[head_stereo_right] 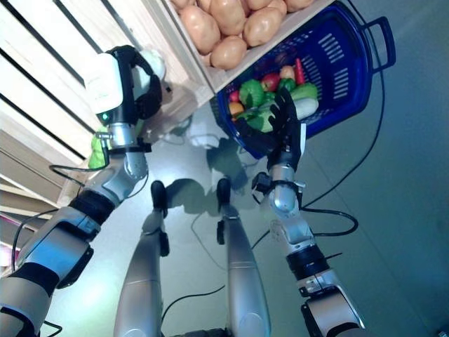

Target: Put vegetables into the basket

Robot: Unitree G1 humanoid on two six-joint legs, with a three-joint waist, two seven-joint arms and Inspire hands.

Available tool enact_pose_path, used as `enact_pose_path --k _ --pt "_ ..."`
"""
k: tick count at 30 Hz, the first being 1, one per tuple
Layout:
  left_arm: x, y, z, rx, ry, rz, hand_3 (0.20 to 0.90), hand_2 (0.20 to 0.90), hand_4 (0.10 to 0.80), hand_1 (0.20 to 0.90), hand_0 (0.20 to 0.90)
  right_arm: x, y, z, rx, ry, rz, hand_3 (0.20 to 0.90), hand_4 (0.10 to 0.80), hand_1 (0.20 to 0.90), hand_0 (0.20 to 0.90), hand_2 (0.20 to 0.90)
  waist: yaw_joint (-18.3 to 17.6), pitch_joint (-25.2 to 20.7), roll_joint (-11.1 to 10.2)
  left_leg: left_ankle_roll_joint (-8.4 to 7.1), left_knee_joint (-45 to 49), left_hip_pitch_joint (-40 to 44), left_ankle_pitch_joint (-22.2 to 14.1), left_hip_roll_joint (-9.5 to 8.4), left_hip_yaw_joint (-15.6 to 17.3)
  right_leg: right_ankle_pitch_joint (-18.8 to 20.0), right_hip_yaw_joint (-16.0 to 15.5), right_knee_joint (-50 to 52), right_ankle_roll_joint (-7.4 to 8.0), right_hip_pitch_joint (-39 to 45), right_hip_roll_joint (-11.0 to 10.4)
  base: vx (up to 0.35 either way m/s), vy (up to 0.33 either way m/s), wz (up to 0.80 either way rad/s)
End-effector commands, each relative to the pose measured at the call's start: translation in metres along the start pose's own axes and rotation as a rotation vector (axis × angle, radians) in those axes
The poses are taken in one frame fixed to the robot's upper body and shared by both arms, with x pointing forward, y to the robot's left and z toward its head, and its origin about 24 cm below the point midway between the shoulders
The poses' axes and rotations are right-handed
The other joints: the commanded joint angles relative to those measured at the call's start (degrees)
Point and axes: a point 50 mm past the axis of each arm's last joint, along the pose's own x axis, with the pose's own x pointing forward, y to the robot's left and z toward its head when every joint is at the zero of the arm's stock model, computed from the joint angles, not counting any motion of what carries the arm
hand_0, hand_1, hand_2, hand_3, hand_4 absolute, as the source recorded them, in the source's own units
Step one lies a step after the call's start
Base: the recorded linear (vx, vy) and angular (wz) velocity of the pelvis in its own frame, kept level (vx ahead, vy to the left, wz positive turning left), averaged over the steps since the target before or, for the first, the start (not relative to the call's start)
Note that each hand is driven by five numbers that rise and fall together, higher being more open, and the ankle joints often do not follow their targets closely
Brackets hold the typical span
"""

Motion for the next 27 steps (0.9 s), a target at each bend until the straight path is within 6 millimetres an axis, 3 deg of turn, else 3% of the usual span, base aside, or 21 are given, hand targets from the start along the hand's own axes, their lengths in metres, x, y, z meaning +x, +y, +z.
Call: enact_pose_path --k 1,7,15,20,27 --pt "0.004 0.011 0.012 -0.19 -0.003 0.083 0.3 0.3 0.4 0.3 0.3 -0.007 -0.007 0.046 0.078 -0.234 0.031 0.9 0.8 0.9 0.9 0.9 -0.03 0.1 0.87 0.88 2.33 0.09 -3.31 -2.98 0.82 2.35 -3.28 -3.48 -0.9 4.84 3.28 0.0 0.0 0.0" --pt "-0.014 0.017 0.032 -0.725 0.024 0.029 0.3 0.3 0.4 0.3 0.3 -0.019 -0.008 0.041 0.094 -0.245 -0.002 0.9 0.8 0.9 0.9 0.9 0.94 0.1 1.81 1.28 1.79 1.26 -3.49 -3.72 0.39 2.24 -3.57 -4.15 -0.84 6.24 2.8 0.0 0.0 0.0" --pt "-0.029 0.026 0.044 -1.167 0.043 -0.06 0.3 0.3 0.4 0.3 0.3 -0.023 -0.007 0.043 0.107 -0.251 0.004 0.9 0.8 0.9 0.9 0.9 1.68 0.1 2.17 1.92 -1.64 4.25 -2.65 -4.08 0.43 2.93 -4.11 -6.72 -0.84 8.87 2.66 -0.008 -0.004 0.06" --pt "-0.031 0.028 0.049 -1.236 0.04 -0.106 0.3 0.3 0.4 0.3 0.3 -0.025 -0.01 0.042 0.121 -0.248 -0.007 0.9 0.8 0.9 0.9 0.9 1.97 0.1 1.96 2.16 -2.25 5.31 -2.46 -4.02 0.53 3.22 -4.71 -7.4 -0.76 10.06 2.26 0.003 -0.013 0.02" --pt "-0.029 0.028 0.043 -1.022 0.053 -0.093 0.3 0.3 0.4 0.3 0.3 -0.024 -0.015 0.043 0.124 -0.245 -0.015 0.9 0.8 0.9 0.9 0.9 2.04 0.1 1.81 2.32 -1.88 4.75 -2.09 -3.95 0.54 3.56 -4.89 -7.38 -0.98 9.71 2.16 -0.005 -0.008 0.05"
